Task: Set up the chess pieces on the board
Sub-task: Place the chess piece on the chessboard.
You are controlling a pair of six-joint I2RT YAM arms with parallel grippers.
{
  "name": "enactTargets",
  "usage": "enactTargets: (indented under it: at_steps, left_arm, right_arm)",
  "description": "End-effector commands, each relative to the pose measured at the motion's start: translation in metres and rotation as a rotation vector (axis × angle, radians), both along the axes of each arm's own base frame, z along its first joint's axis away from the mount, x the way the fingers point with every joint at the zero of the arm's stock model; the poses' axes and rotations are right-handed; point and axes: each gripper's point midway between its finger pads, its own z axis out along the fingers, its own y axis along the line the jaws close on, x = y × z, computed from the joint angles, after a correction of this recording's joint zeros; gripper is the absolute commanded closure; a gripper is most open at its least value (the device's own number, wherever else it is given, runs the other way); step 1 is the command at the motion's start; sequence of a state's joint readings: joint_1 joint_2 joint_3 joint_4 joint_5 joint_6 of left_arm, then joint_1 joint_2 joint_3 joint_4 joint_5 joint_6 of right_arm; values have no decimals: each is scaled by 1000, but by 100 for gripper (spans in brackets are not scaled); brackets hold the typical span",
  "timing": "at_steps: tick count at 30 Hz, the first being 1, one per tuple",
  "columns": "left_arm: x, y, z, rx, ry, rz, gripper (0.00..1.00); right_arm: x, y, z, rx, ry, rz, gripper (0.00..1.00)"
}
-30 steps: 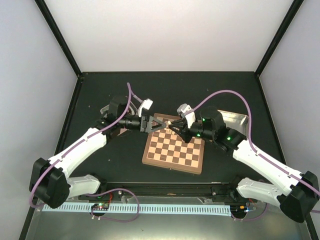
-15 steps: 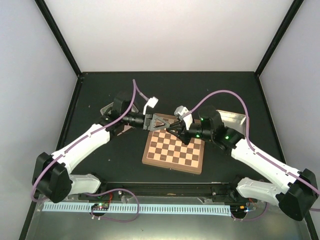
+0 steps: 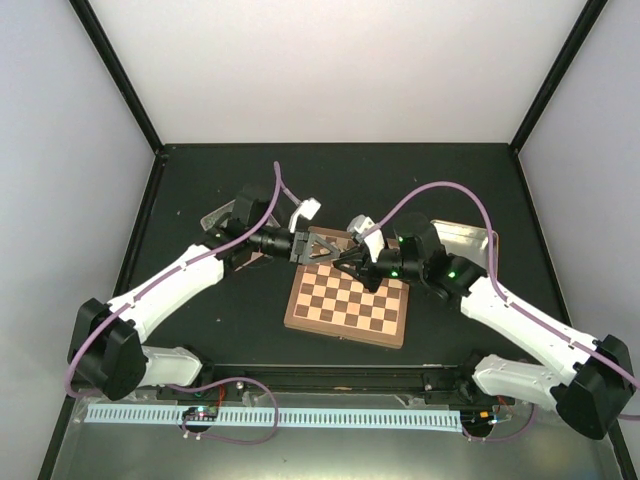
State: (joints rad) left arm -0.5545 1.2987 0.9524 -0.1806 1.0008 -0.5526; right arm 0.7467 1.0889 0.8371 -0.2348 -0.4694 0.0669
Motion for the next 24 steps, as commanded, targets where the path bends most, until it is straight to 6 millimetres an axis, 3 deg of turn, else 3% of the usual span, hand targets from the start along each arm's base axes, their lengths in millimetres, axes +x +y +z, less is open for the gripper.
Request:
enactTargets:
  at_steps: [1, 11, 15, 17, 20, 24]
  left_arm:
    - [-2, -3, -2, 39, -31, -19, 74]
    - [4, 0, -17, 120, -53, 2, 81]
    - [4, 0, -14, 115, -65, 0, 97]
    - [5, 0, -13, 117, -71, 7, 98]
    - [16, 5, -17, 160, -104, 73, 98]
    - [52, 32, -41, 339, -178, 317, 98]
  right_arm:
    - [7, 3, 14, 29, -37, -28, 87]
    - [9, 1, 10, 14, -23, -41, 87]
    - [10, 1, 8, 11, -14, -48, 85]
    - [13, 0, 6, 4, 0, -73, 80]
    - [18, -4, 0, -23, 33, -115, 64]
    - [21, -13, -17, -69, 88, -186, 47]
